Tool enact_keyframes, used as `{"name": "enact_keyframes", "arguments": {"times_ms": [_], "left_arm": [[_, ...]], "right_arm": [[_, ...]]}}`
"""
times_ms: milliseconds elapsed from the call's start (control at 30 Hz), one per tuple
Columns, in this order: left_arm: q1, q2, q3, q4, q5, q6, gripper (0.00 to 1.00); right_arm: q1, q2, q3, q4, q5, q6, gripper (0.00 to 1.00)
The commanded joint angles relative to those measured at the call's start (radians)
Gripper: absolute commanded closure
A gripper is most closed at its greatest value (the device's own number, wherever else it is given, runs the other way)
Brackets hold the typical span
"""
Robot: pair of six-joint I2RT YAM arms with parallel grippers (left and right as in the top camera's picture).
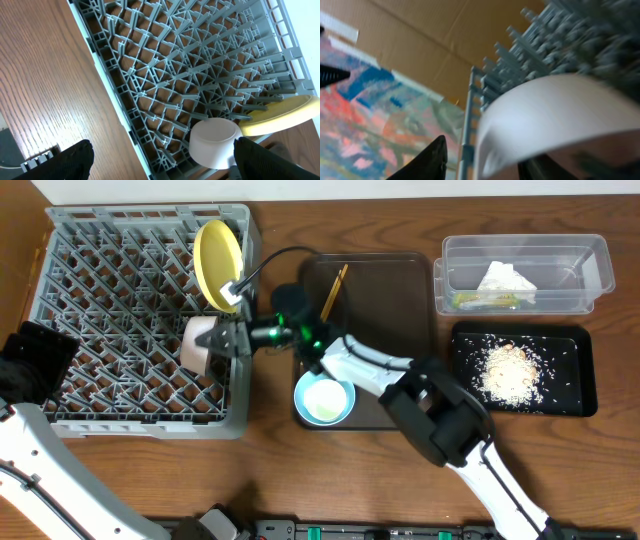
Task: Sort waste into correct bins and load items into the dishwasher
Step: 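Lower the white bowl into the dish rack with the right gripper and release, then retract the right arm over the brown tray to the right side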
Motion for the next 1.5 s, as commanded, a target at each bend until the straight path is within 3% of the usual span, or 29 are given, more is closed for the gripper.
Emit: {"name": "enact_keyframes", "arguments": {"times_ms": [0, 267, 400, 467, 533, 633, 667, 700, 800, 900, 933, 967, 1033, 1133, 1200, 1300, 1367, 1400, 1467], "left_arm": [[0.005, 0.003, 0.005, -0.003, -0.005, -0.009, 0.09], [0.005, 0.003, 0.005, -0.003, -0.006, -0.009, 0.09], [0.005, 0.003, 0.005, -0.003, -0.005, -0.009, 0.09], [0.005, 0.003, 0.005, -0.003, -0.006, -0.009, 0.09], [0.005, 0.003, 0.005, -0.003, -0.005, -0.009, 0.09], [0.005, 0.003, 0.005, -0.003, -0.005, -0.009, 0.09], [0.005, 0.003, 0.005, -0.003, -0.005, -0.009, 0.09], [0.005, 0.003, 0.005, -0.003, -0.005, -0.009, 0.09], [0.005, 0.003, 0.005, -0.003, -0.005, -0.009, 0.09], [0.005, 0.003, 0.005, -0.003, -0.006, -0.009, 0.09], [0.005, 0.003, 0.005, -0.003, -0.006, -0.009, 0.09], [0.005, 0.003, 0.005, -0.003, -0.005, -0.009, 0.09], [0.005, 0.003, 0.005, -0.003, -0.005, -0.009, 0.09], [0.005, 0.003, 0.005, -0.003, -0.005, -0.01, 0.09], [0.005, 0.003, 0.005, -0.003, -0.005, -0.009, 0.09], [0.005, 0.003, 0.005, -0.003, -0.005, -0.009, 0.09], [0.005, 0.003, 0.005, -0.003, -0.006, -0.009, 0.09], [0.005, 0.003, 0.005, -0.003, -0.005, -0.009, 0.09], [0.005, 0.003, 0.005, -0.003, -0.005, -0.009, 0.09]], "right_arm": [[-0.05, -0.078, -0.002, -0.029, 0.017, -0.019, 0.55], [-0.074, -0.277, -0.002, -0.322, 0.055, -0.198, 0.48], [-0.12, -0.404, -0.002, -0.557, 0.107, -0.237, 0.3], [-0.181, -0.481, -0.002, -0.731, 0.103, -0.237, 0.08], [-0.218, -0.52, -0.002, -0.84, 0.074, -0.237, 0.01], [-0.256, -0.547, -0.002, -1.018, 0.039, -0.324, 0.01], [-0.259, -0.546, -0.003, -1.105, 0.043, -0.429, 0.01], [-0.253, -0.546, -0.003, -1.221, 0.101, -0.523, 0.01], [-0.217, -0.546, -0.003, -1.429, 0.318, -0.536, 0.05], [-0.165, -0.546, -0.003, -1.559, 0.462, -0.57, 0.18], [-0.151, -0.546, -0.003, -1.581, 0.472, -0.584, 0.28], [-0.122, -0.546, -0.003, -1.624, 0.481, -0.602, 0.49], [-0.063, -0.546, -0.003, -1.698, 0.514, -0.618, 0.54], [0.014, -0.545, -0.006, -1.733, 0.623, -0.616, 0.49], [0.085, -0.539, -0.006, -1.727, 0.789, -0.56, 0.33], [0.131, -0.528, -0.006, -1.703, 0.932, -0.47, 0.25], [0.157, -0.516, -0.006, -1.68, 0.981, -0.435, 0.05], [0.167, -0.505, -0.006, -1.667, 0.988, -0.435, 0.01], [0.187, -0.484, -0.006, -1.64, 0.994, -0.436, 0.02]]}}
